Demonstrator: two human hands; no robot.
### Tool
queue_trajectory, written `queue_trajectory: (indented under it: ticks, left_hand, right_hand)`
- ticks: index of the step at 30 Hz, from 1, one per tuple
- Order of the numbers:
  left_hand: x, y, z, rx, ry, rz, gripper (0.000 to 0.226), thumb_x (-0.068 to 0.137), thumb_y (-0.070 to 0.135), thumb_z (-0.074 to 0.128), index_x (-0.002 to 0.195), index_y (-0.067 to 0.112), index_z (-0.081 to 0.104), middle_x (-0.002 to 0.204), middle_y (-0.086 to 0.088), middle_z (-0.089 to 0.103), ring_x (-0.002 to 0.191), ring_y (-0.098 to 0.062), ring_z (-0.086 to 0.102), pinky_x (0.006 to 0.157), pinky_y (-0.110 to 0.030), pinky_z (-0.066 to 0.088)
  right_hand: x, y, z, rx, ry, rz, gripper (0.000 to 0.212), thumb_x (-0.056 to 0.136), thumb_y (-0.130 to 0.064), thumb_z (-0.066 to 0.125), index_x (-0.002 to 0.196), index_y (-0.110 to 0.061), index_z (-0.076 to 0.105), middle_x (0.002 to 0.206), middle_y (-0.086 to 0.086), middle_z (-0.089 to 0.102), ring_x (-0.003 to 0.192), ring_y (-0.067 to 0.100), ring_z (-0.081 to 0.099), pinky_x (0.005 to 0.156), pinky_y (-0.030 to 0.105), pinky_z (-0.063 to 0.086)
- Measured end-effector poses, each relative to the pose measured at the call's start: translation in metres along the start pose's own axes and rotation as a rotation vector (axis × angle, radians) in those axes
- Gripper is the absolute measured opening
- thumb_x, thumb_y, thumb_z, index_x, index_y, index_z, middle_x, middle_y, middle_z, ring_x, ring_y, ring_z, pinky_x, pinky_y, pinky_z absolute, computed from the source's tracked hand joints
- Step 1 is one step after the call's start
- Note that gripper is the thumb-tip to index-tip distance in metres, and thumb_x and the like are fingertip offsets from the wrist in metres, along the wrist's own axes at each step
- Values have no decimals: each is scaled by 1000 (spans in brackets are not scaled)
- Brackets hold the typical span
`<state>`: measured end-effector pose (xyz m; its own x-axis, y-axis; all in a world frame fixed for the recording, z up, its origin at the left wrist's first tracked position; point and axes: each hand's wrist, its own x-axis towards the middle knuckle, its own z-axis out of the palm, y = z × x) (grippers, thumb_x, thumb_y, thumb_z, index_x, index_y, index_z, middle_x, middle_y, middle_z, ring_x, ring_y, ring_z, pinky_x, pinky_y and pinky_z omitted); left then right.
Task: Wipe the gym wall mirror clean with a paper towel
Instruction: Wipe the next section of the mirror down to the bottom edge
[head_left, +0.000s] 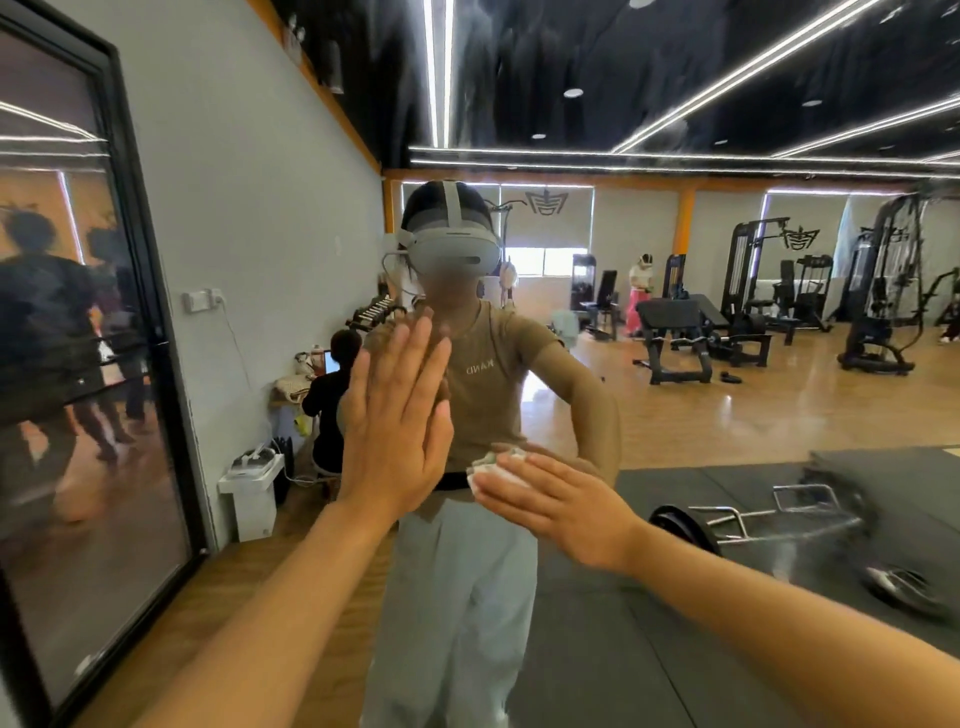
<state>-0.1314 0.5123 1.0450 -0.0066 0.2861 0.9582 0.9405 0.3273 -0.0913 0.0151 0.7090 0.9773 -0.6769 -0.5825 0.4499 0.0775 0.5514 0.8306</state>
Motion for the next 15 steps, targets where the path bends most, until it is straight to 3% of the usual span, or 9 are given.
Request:
queue_trajectory:
  ticks: [3,6,11,15]
  left_hand:
    - [-40,-12,-10,7,-44,-125,58,100,25,39,155,9,31,167,-8,16,155,-23,10,124,-42,-6]
    - [-63,-27,-19,26,-81,-218,60,100,25,41,157,11,28,168,-4,11,155,-21,8,124,-42,-7]
    - [-69,-54,-38,64,-119,-281,61,100,30,37,157,11,26,168,-6,11,155,-22,8,124,-40,-8]
    - [-77,-77,-48,103,-140,-325,61,100,31,34,157,10,27,168,-5,12,155,-19,6,125,-38,-6]
  right_hand:
    - [18,36,-12,-14,16,-84,52,104,-3,28,154,-15,27,161,2,27,149,25,25,126,39,9]
    - [51,86,-28,4,47,-9,52,103,-3,33,154,-14,30,161,9,29,150,32,21,125,44,15]
    - [114,157,-60,40,217,456,49,105,-15,43,153,-6,35,159,16,32,149,39,23,123,50,19]
    - [142,138,-60,148,426,806,48,104,-9,43,151,-1,37,159,18,32,149,42,21,126,45,10]
